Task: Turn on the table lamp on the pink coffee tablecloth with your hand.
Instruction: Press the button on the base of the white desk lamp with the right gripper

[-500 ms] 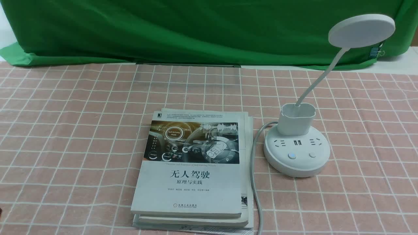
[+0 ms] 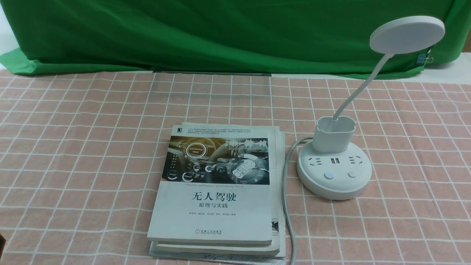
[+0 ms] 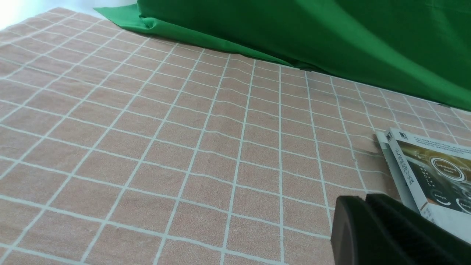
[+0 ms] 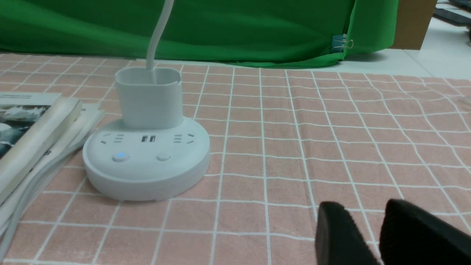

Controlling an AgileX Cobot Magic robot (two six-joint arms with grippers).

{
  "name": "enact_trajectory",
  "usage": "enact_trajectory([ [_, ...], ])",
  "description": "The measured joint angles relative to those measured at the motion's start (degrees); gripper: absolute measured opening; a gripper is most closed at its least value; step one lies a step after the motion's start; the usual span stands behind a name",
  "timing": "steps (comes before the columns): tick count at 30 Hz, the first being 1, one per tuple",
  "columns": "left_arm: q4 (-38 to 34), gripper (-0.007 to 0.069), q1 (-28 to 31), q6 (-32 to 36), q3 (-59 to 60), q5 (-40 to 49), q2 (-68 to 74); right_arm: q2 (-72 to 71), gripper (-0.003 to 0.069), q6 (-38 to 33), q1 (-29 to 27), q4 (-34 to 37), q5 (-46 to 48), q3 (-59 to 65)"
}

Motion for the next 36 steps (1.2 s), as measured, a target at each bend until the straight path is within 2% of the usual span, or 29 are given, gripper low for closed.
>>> enact_trajectory([
  [31,0.0,0.0019,0.0,0.1,0.0,0.0,0.0,0.0,0.0242,0.1,0.0,0.0,-1.3,0.0],
  [34,0.0,0.0019,0.0,0.1,0.0,0.0,0.0,0.0,0.0242,2.0,0.0,0.0,-3.4,0.0],
  [36,0.0,0.0019,0.0,0.1,0.0,0.0,0.0,0.0,0.0242,8.1,0.0,0.0,-5.1,0.0],
])
